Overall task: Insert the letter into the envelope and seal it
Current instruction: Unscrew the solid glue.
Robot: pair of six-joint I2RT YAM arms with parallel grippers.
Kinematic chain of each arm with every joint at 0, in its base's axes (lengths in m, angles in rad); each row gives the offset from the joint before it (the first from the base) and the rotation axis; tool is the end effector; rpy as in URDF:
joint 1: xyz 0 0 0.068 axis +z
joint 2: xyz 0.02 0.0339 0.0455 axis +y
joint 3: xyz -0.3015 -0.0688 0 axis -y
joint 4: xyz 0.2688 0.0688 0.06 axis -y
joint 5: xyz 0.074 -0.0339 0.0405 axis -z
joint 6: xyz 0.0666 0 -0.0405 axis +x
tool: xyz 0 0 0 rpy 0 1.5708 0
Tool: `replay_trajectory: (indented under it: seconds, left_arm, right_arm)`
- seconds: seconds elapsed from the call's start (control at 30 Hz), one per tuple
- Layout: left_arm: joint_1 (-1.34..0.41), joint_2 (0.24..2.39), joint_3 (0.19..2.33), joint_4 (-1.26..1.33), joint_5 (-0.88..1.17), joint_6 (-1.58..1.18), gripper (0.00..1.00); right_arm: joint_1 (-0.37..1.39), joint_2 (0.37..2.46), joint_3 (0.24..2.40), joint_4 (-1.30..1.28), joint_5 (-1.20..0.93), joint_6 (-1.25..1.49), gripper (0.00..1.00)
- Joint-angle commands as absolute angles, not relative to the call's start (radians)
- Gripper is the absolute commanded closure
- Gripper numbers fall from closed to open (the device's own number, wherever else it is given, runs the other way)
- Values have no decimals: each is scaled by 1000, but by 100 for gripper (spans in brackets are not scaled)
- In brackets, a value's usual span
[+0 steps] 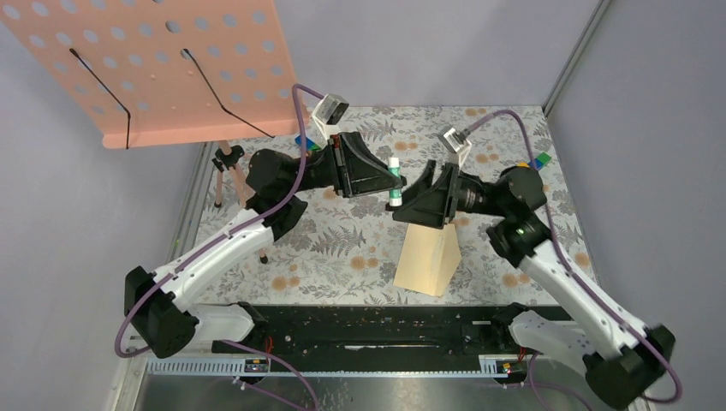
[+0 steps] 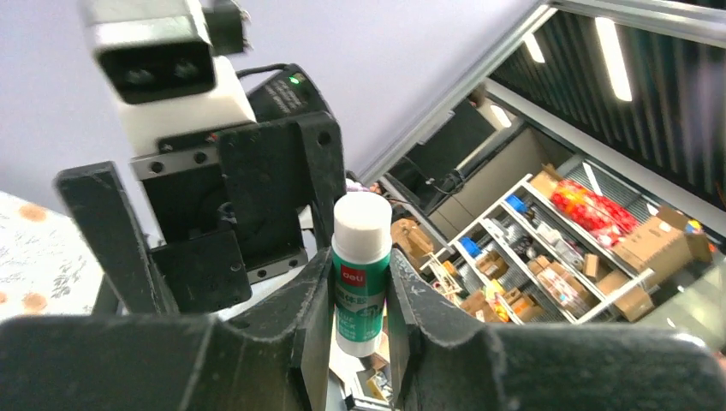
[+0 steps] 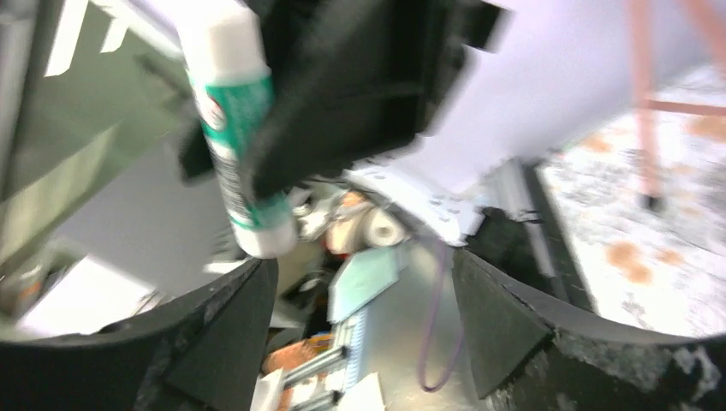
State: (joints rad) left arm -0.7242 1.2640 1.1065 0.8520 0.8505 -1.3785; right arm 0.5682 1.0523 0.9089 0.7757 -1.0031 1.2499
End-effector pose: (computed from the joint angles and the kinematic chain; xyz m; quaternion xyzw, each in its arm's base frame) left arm 0.1874 -0.2326 0.4935 0.2296 0.4860 -0.8030 0.2575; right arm 0.1668 0.1731 0.4612 -0.2716 0.5171 0.7506 0.3090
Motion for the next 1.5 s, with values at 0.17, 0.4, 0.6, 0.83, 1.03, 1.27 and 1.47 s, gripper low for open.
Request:
replay_trajectory:
  seconds: [0.17, 0.4, 0.6, 0.83, 1.03, 1.27, 1.47]
  left_arm:
    - [-733, 1200, 1292, 56, 470, -1044, 100]
    - [-737, 1241, 1351, -142, 273, -1056, 100]
    - [-739, 1240, 1382, -273, 155, -1065, 100]
    - [-738, 1236, 1371, -276, 146, -1069, 100]
    - [-738, 1220, 1339, -248, 144, -1080, 100]
    - [-739, 1209, 1338, -250, 147, -1068, 100]
    - [-738, 1212, 1329, -228, 173, -1072, 100]
  right_arm:
    - [749, 764, 1179, -673, -65, 396, 20]
    - [999, 895, 1322, -726, 364, 426, 23]
    - [1092, 1059, 1447, -693, 453, 346, 20]
    - [1088, 1180, 1526, -642, 434, 327, 32]
    - [1076, 1249, 1591, -644, 408, 335, 41]
    - [1052, 1277, 1611, -647, 376, 348, 51]
    - [1032, 1278, 1609, -628, 346, 360, 54]
